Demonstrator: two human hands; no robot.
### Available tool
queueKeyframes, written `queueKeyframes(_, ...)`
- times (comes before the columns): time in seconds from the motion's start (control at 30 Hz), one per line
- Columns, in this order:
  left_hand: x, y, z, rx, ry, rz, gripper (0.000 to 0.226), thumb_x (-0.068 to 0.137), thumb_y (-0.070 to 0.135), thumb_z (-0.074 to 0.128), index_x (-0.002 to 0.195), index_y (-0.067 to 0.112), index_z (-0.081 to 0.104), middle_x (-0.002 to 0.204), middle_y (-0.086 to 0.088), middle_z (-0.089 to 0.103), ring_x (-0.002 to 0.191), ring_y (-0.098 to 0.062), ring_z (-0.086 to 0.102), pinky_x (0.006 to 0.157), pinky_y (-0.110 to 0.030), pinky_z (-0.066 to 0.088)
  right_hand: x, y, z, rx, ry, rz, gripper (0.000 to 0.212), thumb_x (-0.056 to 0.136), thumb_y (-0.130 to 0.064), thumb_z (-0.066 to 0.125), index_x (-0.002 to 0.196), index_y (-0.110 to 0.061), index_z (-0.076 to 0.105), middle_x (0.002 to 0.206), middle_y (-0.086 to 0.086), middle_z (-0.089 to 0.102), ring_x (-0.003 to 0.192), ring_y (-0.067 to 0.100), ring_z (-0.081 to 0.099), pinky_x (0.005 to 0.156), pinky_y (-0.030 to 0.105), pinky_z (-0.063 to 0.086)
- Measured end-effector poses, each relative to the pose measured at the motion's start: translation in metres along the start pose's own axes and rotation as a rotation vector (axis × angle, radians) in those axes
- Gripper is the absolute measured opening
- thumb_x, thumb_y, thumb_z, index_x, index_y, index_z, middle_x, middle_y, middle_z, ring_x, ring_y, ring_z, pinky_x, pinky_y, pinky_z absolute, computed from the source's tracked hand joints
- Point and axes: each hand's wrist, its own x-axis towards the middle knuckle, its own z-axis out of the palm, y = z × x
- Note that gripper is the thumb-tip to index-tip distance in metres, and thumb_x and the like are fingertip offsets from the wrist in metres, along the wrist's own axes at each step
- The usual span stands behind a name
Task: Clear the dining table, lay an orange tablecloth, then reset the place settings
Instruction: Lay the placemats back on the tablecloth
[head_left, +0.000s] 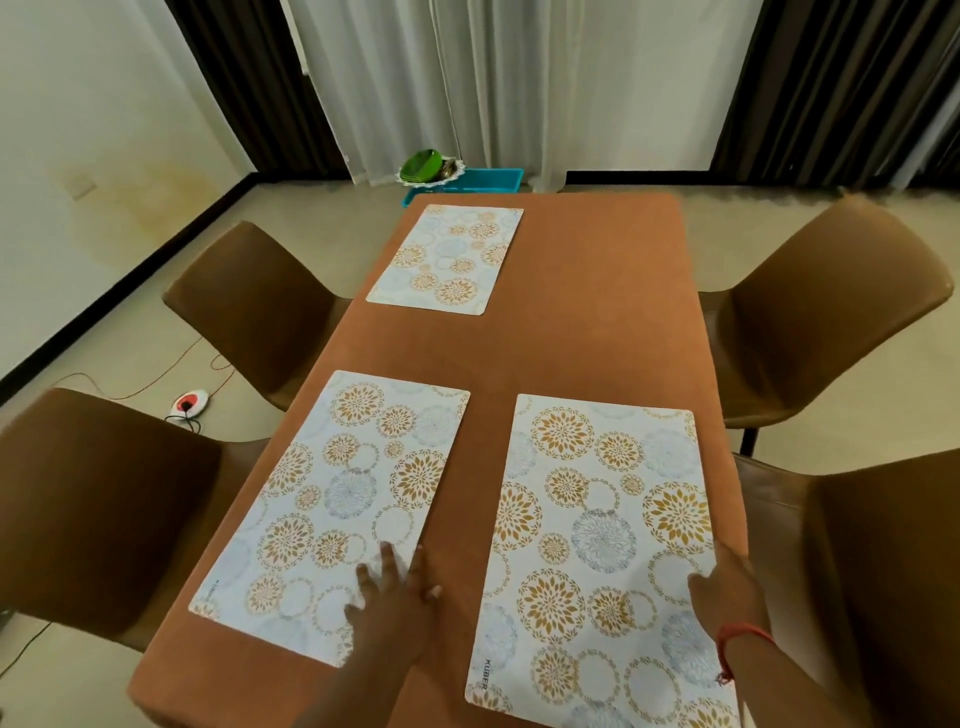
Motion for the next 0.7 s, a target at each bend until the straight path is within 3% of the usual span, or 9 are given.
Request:
queueKeyframes(0.13, -0.002, 0.01, -0.007, -0.01, -0.021, -0.034, 0.068, 0.099, 0.064, 0.024, 0.157, 0.042, -0.004, 0.165, -0.002, -0.023, 0.151, -0.044, -0.012, 0.115, -0.066, 0.023, 0.002, 0.001, 0.008, -0.051, 0.007, 0.013, 0.049, 0.091, -0.007, 0.053, 0.139, -0.014, 0.044, 0.126, 0.018, 0.057, 0.087, 0.033, 0.065, 0.079, 0.045, 0.059)
queueKeyframes(0.33, 0.001, 0.006, -0.019, 0.086, 0.023, 0.029, 0.071, 0.097, 0.068, 0.021, 0.158, 0.038, 0.005, 0.168, -0.006, -0.008, 0.148, -0.04, 0.01, 0.105, -0.056, 0.044, 0.008, -0.001, 0.014, -0.088, 0.012, 0.033, 0.044, 0.09, -0.007, 0.054, 0.134, -0.012, 0.048, 0.126, 0.016, 0.058, 0.092, 0.032, 0.064, 0.084, 0.047, 0.058)
queueKeyframes(0.43, 0.004, 0.002, -0.02, 0.123, 0.047, 0.062, 0.072, 0.096, 0.07, 0.022, 0.158, 0.037, 0.007, 0.168, -0.006, -0.004, 0.148, -0.038, 0.014, 0.104, -0.052, 0.047, 0.007, -0.003, 0.016, -0.099, 0.014, 0.05, 0.039, 0.089, -0.009, 0.054, 0.128, -0.013, 0.051, 0.12, 0.014, 0.06, 0.089, 0.03, 0.065, 0.083, 0.045, 0.058)
queueKeyframes(0.7, 0.006, 0.0, -0.027, 0.159, -0.003, 0.086, 0.078, 0.093, 0.075, 0.025, 0.158, 0.041, 0.0, 0.168, -0.006, -0.007, 0.149, -0.036, 0.012, 0.109, -0.053, 0.04, 0.004, -0.01, 0.011, -0.114, -0.015, 0.076, 0.044, 0.09, -0.011, 0.053, 0.134, -0.015, 0.048, 0.132, 0.013, 0.054, 0.119, 0.032, 0.055, 0.104, 0.047, 0.046)
